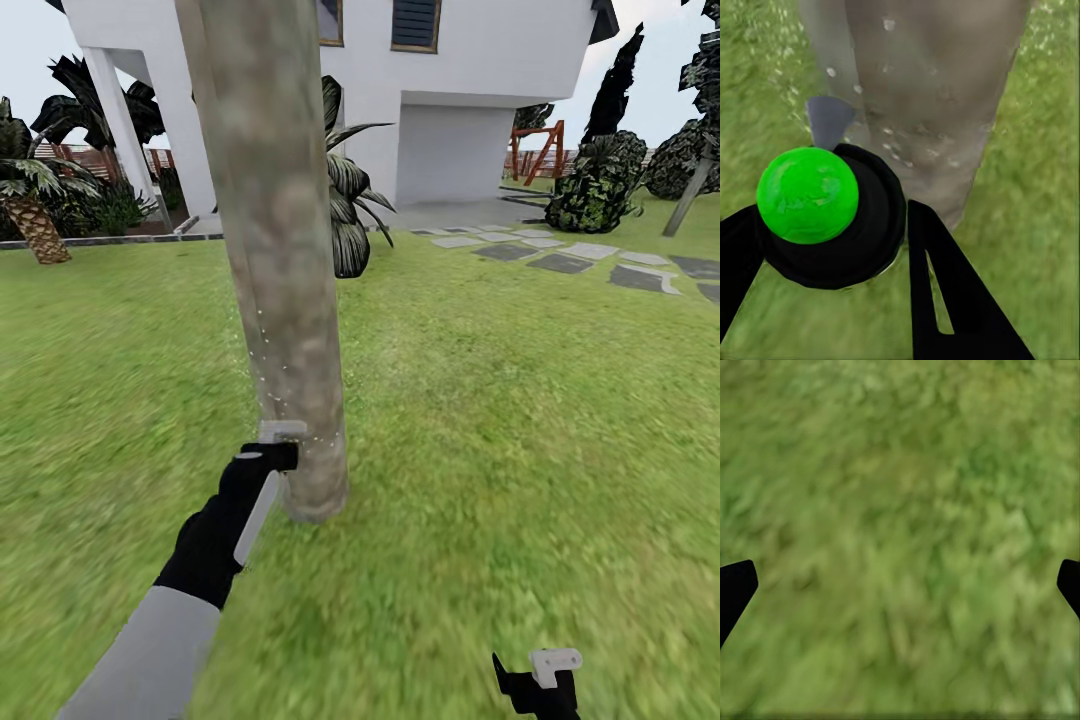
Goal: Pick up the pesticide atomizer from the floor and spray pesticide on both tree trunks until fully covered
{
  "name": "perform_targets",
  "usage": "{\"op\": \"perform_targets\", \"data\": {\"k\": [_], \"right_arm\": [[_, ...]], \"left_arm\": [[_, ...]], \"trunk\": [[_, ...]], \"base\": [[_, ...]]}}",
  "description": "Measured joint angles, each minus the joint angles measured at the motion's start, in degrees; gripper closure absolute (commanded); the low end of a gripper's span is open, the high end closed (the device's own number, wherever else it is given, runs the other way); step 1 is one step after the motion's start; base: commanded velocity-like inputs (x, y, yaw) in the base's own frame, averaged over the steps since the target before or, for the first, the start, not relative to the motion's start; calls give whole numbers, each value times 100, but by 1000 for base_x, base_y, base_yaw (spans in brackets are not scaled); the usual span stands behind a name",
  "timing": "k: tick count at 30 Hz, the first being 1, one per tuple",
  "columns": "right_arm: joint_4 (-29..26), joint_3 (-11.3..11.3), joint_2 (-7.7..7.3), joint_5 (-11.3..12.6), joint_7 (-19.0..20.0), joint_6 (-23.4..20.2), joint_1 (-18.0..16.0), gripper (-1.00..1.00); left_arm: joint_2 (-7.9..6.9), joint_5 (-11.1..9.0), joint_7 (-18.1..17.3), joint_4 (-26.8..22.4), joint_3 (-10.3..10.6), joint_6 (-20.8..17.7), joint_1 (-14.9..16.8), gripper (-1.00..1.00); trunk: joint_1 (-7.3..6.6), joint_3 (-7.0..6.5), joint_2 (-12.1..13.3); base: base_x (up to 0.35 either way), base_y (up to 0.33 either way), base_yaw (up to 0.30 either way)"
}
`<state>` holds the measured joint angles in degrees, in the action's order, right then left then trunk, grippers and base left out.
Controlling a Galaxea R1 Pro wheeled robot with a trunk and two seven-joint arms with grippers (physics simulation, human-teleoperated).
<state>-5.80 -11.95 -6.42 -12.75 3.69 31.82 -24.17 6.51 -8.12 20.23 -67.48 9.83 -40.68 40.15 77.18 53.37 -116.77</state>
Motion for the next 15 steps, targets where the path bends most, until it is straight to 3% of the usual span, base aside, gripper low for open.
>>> {"op": "perform_targets", "data": {"k": [2,4,9,12,13,15], "right_arm": [[0,0,0,-1,0,0,0,-100],[0,0,0,-1,0,0,0,-100],[0,-1,0,-2,0,0,0,-100],[0,0,0,-3,0,0,0,-100],[0,0,0,-5,0,0,0,-100],[0,0,0,-5,0,0,0,-100]], "left_arm": [[-160,-1,1,-135,-215,-107,-18,100],[-213,-56,-1,-177,-275,-159,-23,100],[56,-83,-2,-280,61,-294,142,100],[41,-47,-1,-466,62,-431,189,100],[14,-28,0,-492,20,-444,185,100],[-125,13,1,-522,-336,-473,198,100]], "trunk": [[0,0,0],[0,0,0],[0,-1,0],[0,0,0],[0,0,0],[0,0,0]], "base": [[0,0,0],[0,0,0],[0,0,0],[0,0,0],[0,0,0],[0,0,0]]}}
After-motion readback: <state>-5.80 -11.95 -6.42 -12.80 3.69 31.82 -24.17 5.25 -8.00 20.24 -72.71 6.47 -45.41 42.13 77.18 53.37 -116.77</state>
